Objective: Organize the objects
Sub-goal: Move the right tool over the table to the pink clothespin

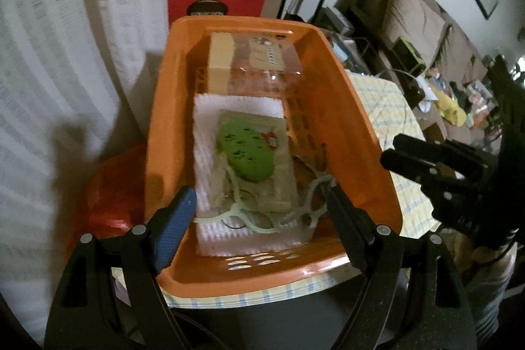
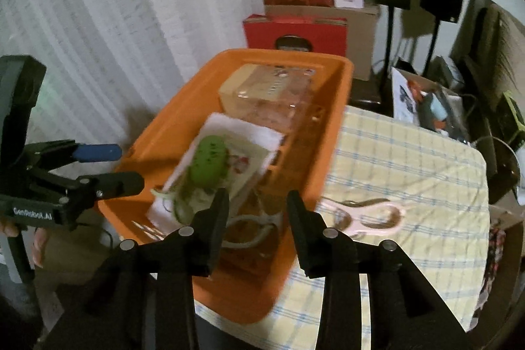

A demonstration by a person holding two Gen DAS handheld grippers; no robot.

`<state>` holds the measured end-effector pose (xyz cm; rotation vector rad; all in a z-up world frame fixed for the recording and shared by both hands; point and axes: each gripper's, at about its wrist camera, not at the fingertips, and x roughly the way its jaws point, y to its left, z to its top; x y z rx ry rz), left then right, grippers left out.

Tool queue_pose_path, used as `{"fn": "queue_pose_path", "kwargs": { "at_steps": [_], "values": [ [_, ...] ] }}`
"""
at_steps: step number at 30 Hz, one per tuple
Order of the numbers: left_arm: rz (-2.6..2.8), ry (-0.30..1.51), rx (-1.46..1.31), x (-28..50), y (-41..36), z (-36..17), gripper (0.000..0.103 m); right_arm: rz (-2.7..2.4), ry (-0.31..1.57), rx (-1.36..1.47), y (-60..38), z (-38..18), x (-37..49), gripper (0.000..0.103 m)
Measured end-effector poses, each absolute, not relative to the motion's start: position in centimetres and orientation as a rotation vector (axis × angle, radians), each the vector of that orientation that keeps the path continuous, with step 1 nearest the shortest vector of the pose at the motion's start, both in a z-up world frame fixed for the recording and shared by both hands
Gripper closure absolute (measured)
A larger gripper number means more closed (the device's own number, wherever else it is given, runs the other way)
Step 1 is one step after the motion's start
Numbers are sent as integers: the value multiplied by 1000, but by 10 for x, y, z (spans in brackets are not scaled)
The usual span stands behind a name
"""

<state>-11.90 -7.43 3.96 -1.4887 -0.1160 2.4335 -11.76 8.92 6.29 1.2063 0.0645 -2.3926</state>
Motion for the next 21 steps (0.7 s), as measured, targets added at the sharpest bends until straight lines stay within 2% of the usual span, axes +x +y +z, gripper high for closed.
{"fn": "queue_pose_path", "kwargs": {
  "at_steps": [7,9,10,11,13,19,21],
  "values": [
    [2472,-24,-1488,-112,-54,36,23,-2437,55,1212,109,67,-116,63],
    [2480,-16,-1481,-112,-50,36,16,-2453,57,1209,114,68,-114,60],
    [2488,-18,-1469,-111,-48,37,9,-2462,57,1208,117,69,-114,57],
    [2494,-17,-1457,-110,-46,38,9,-2470,56,1207,119,69,-113,55],
    [2502,-2,-1443,-109,-41,39,9,-2485,51,1205,125,70,-113,43],
    [2532,47,-1412,-107,-26,42,8,-2520,32,1207,140,73,-113,23],
    [2536,56,-1403,-107,-21,42,3,-2528,29,1210,145,73,-112,20]
  ]
}}
